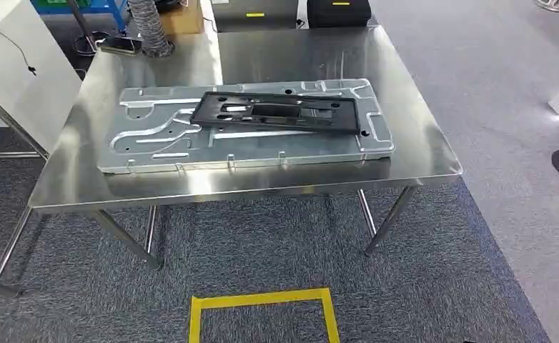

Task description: Take the parts from the cabinet and place them on the table.

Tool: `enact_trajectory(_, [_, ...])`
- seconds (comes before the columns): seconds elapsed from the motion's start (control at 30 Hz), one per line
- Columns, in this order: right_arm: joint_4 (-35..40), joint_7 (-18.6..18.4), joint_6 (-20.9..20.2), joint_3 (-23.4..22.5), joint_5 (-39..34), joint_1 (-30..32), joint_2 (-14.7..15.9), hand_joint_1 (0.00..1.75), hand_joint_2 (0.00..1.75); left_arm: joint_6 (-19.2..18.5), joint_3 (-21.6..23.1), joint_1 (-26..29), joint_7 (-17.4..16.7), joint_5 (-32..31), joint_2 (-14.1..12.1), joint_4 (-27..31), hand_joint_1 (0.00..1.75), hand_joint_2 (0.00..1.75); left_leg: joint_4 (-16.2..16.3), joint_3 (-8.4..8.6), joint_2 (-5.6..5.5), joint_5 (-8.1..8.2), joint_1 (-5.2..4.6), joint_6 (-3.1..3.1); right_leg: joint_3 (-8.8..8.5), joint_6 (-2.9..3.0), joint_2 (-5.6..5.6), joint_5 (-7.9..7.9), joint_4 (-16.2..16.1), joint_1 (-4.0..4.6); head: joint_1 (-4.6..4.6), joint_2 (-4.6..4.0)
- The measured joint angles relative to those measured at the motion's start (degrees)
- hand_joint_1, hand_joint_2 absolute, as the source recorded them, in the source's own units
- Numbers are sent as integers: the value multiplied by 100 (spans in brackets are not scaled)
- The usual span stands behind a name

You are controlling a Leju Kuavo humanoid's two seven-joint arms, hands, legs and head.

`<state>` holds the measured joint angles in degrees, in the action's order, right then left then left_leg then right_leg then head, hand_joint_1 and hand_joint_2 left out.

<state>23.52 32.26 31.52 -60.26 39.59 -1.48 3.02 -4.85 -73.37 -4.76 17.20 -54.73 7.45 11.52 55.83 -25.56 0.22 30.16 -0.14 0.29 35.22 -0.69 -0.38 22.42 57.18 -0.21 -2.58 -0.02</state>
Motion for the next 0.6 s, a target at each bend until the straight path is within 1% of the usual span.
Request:
enact_trajectory(0.03, [-77,-90,2,-4,39,-17,0,0,0,-7,0,0,-7,-7,0,0,0,0,-4,-38,2,-48,-19,45,12,-31,2,-57,-18,-4,0,2])
enact_trajectory(0.07, [-172,-176,9,-20,78,-25,22,0,0,-15,2,4,-11,-17,20,-2,0,0,-75,-83,31,-153,41,98,43,-71,22,-39,-20,14,0,0])
enact_trajectory(0.1, [-257,-248,19,-22,139,-23,22,0,0,-15,9,-3,-15,-30,15,-2,0,0,-83,-145,42,-219,43,130,103,-109,30,184,82,-9,0,0])
enact_trajectory(0.13, [-308,-335,31,-22,206,-23,24,0,0,-15,18,-6,-15,-54,17,-2,0,0,-82,-226,43,-280,43,179,202,-134,31,558,379,-23,2,0])
enact_trajectory(0.17, [-365,-418,44,-22,275,-34,26,0,0,-15,24,-2,-15,-61,20,-2,0,0,-81,-301,44,-338,41,179,318,-165,31,900,791,-40,2,2])
enact_trajectory(0.2, [-421,-510,46,-22,329,-45,24,0,0,-15,33,1,-17,-70,24,-2,0,0,-76,-386,44,-405,37,177,435,-192,31,1176,1263,-52,0,2])
enact_trajectory(0.23, [-493,-607,44,-22,386,-49,22,0,0,-15,39,1,-19,-79,28,-2,0,0,-62,-473,45,-468,37,169,490,-215,30,1275,1651,-66,0,2])
enact_trajectory(0.27, [-542,-700,33,-20,453,-51,20,0,0,-22,46,2,-22,-81,31,-2,0,0,-43,-561,45,-524,39,155,441,-230,30,1171,1777,-78,0,2])
enact_trajectory(0.3, [-586,-853,2,-17,527,-57,17,0,0,-24,57,4,-26,-92,39,-2,0,0,-15,-650,45,-574,44,135,272,-242,30,947,1660,-93,0,2])
enact_trajectory(0.33, [-625,-1024,-59,-4,603,-61,15,0,0,-24,65,5,-33,-109,46,-2,0,0,19,-732,44,-610,52,113,6,-247,29,720,1334,-108,0,0])
enact_trajectory(0.37, [-656,-1154,-103,11,653,-66,15,0,0,-24,79,5,-39,-114,52,-2,0,0,63,-800,42,-634,61,88,-352,-250,29,574,837,-119,0,0])
enact_trajectory(0.4, [-697,-1294,-153,28,721,-73,0,0,0,-24,92,3,-42,-116,57,-2,0,0,113,-856,41,-658,62,54,-752,-238,34,626,226,-129,0,2])
enact_trajectory(0.43, [-732,-1458,-197,57,835,-90,-11,0,0,-31,103,0,-44,-125,59,-2,0,0,148,-905,46,-684,43,12,-955,-204,44,785,-155,-73,0,2])
enact_trajectory(0.47, [-771,-1607,-199,89,958,-93,-39,0,0,-39,112,-1,-52,-133,63,-2,0,0,145,-917,48,-737,42,-26,-971,-146,47,819,-218,-66,0,2])
enact_trajectory(0.53, [-843,-1881,-247,168,1093,-86,-94,0,0,-68,125,-1,-68,-144,74,-2,0,0,126,-937,49,-827,62,-91,-899,-81,45,772,-172,-39,0,2])
enact_trajectory(0.6, [-843,-1881,-247,168,1093,-86,-94,0,0,-68,125,-1,-68,-144,74,-2,0,0,126,-937,49,-827,62,-91,-899,-81,45,772,-172,-39,0,2])
